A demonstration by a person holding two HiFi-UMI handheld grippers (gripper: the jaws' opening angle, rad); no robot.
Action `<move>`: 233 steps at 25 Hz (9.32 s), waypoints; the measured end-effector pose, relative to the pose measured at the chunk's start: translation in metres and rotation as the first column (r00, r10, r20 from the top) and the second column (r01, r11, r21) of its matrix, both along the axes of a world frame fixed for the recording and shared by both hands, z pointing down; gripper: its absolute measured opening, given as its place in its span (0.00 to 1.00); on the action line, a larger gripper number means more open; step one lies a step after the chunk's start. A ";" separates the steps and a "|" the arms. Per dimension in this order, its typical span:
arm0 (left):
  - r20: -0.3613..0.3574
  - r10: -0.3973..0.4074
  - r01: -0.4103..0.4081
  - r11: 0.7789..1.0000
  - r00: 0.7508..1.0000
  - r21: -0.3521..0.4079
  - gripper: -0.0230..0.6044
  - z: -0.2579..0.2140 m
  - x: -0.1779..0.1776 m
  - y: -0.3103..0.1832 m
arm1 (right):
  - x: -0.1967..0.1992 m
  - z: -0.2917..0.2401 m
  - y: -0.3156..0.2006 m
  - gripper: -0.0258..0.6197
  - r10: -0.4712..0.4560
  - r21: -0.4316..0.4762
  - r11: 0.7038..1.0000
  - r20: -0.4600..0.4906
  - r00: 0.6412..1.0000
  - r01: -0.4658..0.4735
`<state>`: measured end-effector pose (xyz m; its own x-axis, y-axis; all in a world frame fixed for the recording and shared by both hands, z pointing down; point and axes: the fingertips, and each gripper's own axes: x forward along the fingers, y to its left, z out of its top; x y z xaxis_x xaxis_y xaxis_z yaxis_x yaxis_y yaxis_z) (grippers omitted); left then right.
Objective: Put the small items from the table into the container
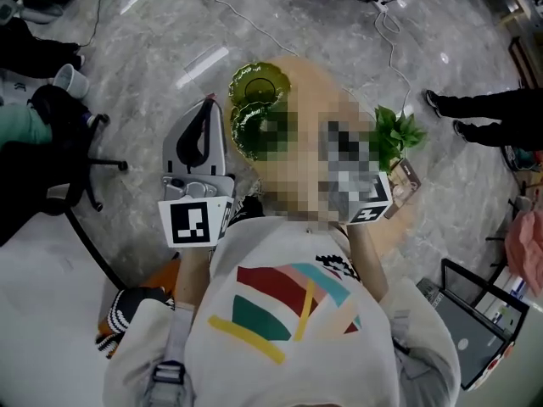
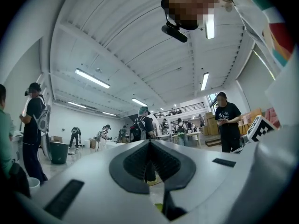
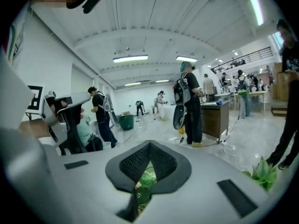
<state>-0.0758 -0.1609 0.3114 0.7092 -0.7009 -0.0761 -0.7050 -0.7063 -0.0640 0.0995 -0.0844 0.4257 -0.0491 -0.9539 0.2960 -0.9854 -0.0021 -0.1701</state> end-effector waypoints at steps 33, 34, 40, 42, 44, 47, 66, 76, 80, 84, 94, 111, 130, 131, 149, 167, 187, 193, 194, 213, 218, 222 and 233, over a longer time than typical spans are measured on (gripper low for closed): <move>-0.027 0.122 -0.123 0.992 0.992 -0.030 0.05 0.004 0.032 0.008 | 0.059 0.007 0.038 0.38 0.039 -0.050 0.997 -0.208 0.977 -0.050; -0.025 0.123 -0.124 0.991 0.992 -0.043 0.05 0.008 0.032 0.007 | 0.060 0.019 0.035 0.38 0.008 -0.087 0.996 -0.224 0.975 -0.028; -0.021 0.150 -0.152 0.973 0.988 -0.173 0.05 0.048 0.039 -0.001 | 0.064 0.155 0.032 0.38 -0.276 -0.406 0.904 -0.326 0.904 0.130; -0.008 0.159 -0.158 0.971 0.987 -0.180 0.05 0.065 0.044 -0.009 | 0.062 0.219 0.037 0.38 -0.395 -0.521 0.831 -0.308 0.865 0.194; 0.009 0.164 -0.160 0.971 0.986 -0.175 0.05 0.084 0.050 -0.016 | 0.062 0.284 0.045 0.38 -0.498 -0.620 0.745 -0.272 0.824 0.245; 0.009 0.177 -0.173 0.967 0.984 -0.188 0.05 0.113 0.055 -0.027 | 0.063 0.371 0.058 0.38 -0.571 -0.726 0.629 -0.191 0.798 0.276; -0.031 0.150 -0.153 0.980 0.988 -0.124 0.05 0.083 0.049 -0.054 | 0.073 0.382 0.052 0.21 -0.380 -0.809 0.567 -0.089 0.921 0.156; -0.094 0.226 -0.228 0.973 0.970 -0.016 0.05 -0.026 0.057 -0.022 | 0.053 0.167 0.062 0.21 -0.118 -0.568 0.823 -0.186 0.976 -0.008; -0.124 0.202 -0.198 0.979 0.971 0.048 0.05 -0.055 0.053 -0.033 | 0.052 0.138 0.068 0.21 -0.104 -0.525 0.851 -0.210 0.972 -0.023; -0.158 0.174 -0.161 0.982 0.972 0.094 0.05 -0.073 0.049 -0.039 | 0.055 0.135 0.062 0.21 -0.108 -0.508 0.861 -0.225 0.968 -0.022; -0.074 0.107 -0.108 0.994 0.992 -0.016 0.05 -0.027 0.029 -0.044 | 0.023 0.194 0.041 0.21 -0.264 -0.611 0.775 -0.083 0.961 0.160; 0.032 -0.036 0.040 0.987 0.999 -0.155 0.05 0.047 -0.027 -0.056 | -0.003 0.330 -0.031 0.21 -0.340 -0.760 0.580 0.101 0.935 0.293; -0.028 0.073 -0.076 0.991 0.997 -0.110 0.05 0.026 -0.004 -0.061 | 0.037 0.270 -0.031 0.23 -0.146 -0.643 0.756 0.016 0.989 0.122; -0.036 0.088 -0.091 0.991 0.995 -0.101 0.05 0.022 0.001 -0.059 | 0.038 0.262 -0.029 0.23 -0.137 -0.633 0.765 0.021 0.990 0.119; -0.120 0.280 -0.268 0.958 0.953 0.104 0.05 -0.058 0.084 -0.007 | 0.076 0.004 0.041 0.06 0.235 -0.099 0.961 -0.211 0.949 -0.260; -0.080 0.310 -0.296 0.943 0.947 0.151 0.05 -0.069 0.104 0.015 | 0.077 -0.044 0.060 0.06 0.218 0.019 0.975 -0.271 0.938 -0.221; -0.120 0.299 -0.285 0.951 0.947 0.121 0.05 -0.068 0.091 0.014 | 0.068 -0.052 0.069 0.06 0.214 0.021 0.976 -0.309 0.927 -0.218; -0.124 0.348 -0.337 0.936 0.929 0.107 0.05 -0.068 0.104 0.025 | 0.077 -0.058 0.086 0.06 0.270 0.040 0.962 -0.284 0.920 -0.270; -0.127 0.363 -0.351 0.930 0.923 0.106 0.05 -0.068 0.109 0.028 | 0.081 -0.062 0.090 0.06 0.285 0.057 0.958 -0.279 0.917 -0.281; -0.030 0.771 -0.735 0.595 0.636 -0.325 0.05 0.117 0.265 0.199 | 0.172 0.211 0.292 0.39 0.443 -0.414 0.764 -0.223 0.868 -0.496; 0.054 0.780 -0.731 0.606 0.624 -0.314 0.05 0.171 0.279 0.196 | 0.124 0.378 0.322 0.39 0.031 -0.745 0.636 -0.238 0.971 -0.203; 0.062 0.754 -0.682 0.623 0.654 -0.384 0.05 0.206 0.268 0.187 | 0.115 0.432 0.320 0.39 -0.143 -0.787 0.588 -0.328 0.934 -0.186; 0.050 0.720 -0.665 0.662 0.692 -0.345 0.05 0.167 0.253 0.180 | 0.147 0.397 0.311 0.08 -0.088 -0.813 0.500 -0.391 0.916 -0.298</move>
